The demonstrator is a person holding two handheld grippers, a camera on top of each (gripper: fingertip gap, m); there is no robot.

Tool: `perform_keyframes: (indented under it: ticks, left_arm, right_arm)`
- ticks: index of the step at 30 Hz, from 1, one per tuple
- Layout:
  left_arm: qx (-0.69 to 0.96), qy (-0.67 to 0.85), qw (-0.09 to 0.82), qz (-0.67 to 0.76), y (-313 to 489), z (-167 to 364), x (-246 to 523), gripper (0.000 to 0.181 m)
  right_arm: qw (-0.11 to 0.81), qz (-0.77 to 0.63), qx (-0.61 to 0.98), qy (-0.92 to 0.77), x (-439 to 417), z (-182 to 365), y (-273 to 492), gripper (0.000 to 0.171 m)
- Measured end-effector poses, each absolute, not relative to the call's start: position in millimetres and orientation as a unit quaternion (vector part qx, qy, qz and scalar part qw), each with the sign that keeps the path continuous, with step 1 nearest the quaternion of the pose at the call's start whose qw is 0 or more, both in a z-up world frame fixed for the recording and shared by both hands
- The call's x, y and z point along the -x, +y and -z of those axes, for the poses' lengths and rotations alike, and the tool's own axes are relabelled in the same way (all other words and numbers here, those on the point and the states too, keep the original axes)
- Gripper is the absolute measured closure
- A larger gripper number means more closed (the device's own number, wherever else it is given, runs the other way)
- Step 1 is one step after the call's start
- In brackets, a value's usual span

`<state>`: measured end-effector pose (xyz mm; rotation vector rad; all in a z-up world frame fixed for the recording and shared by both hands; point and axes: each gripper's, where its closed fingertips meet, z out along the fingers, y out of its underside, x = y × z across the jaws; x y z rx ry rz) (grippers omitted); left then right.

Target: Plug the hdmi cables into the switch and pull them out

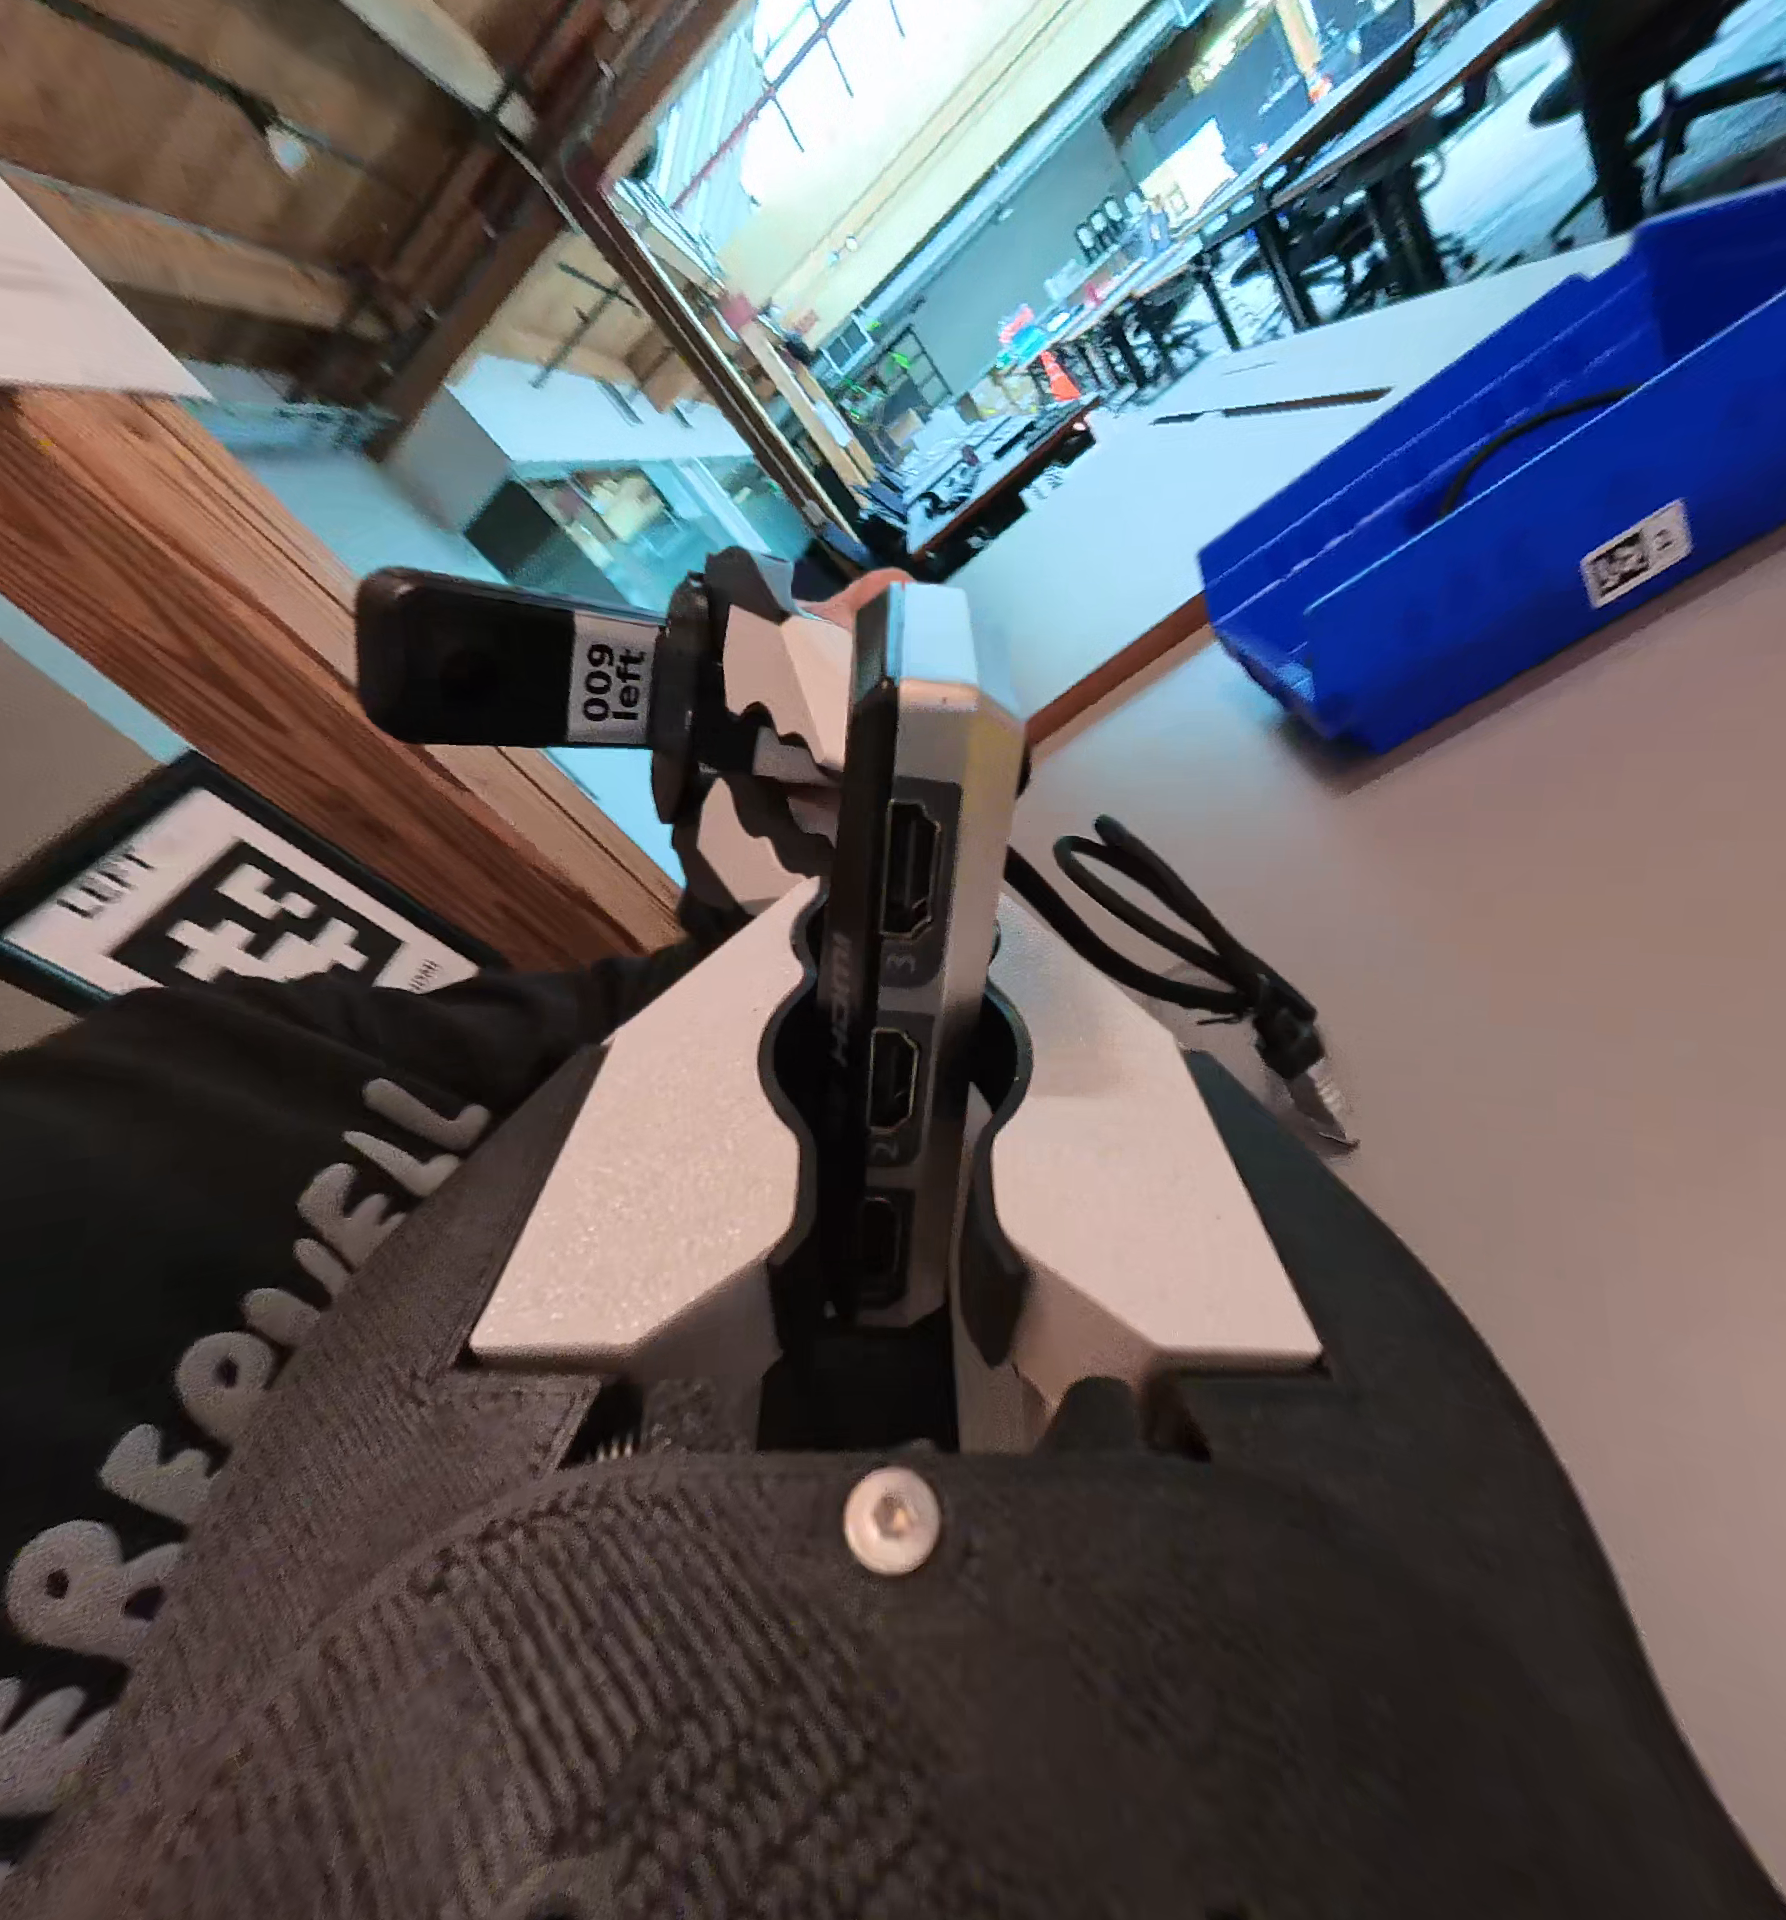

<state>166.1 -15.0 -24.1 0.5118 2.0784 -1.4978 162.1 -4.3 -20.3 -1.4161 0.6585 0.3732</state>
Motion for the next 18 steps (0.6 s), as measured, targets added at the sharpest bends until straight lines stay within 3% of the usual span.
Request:
perform_keyframes:
  ticks: [4,8,13,18]
  left_arm:
    - [-0.12,0.744,0.278,0.596,-11,9,-178,0.147]
    - [-0.067,0.722,0.259,0.638,8,-8,-176,0.133]
    - [0.002,0.662,0.248,0.707,36,-17,-182,0.135]
    - [0.076,0.66,0.145,0.733,34,29,-208,0.139]
  right_arm:
    - [0.677,-0.087,0.67,0.292,-172,9,-23,0.15]
    - [0.669,0.01,0.682,0.295,-185,-35,-76,0.15]
    - [0.662,0.148,0.667,0.308,-199,-126,-165,0.151]
    - [0.586,0.254,0.685,0.352,-222,-174,-257,0.15]
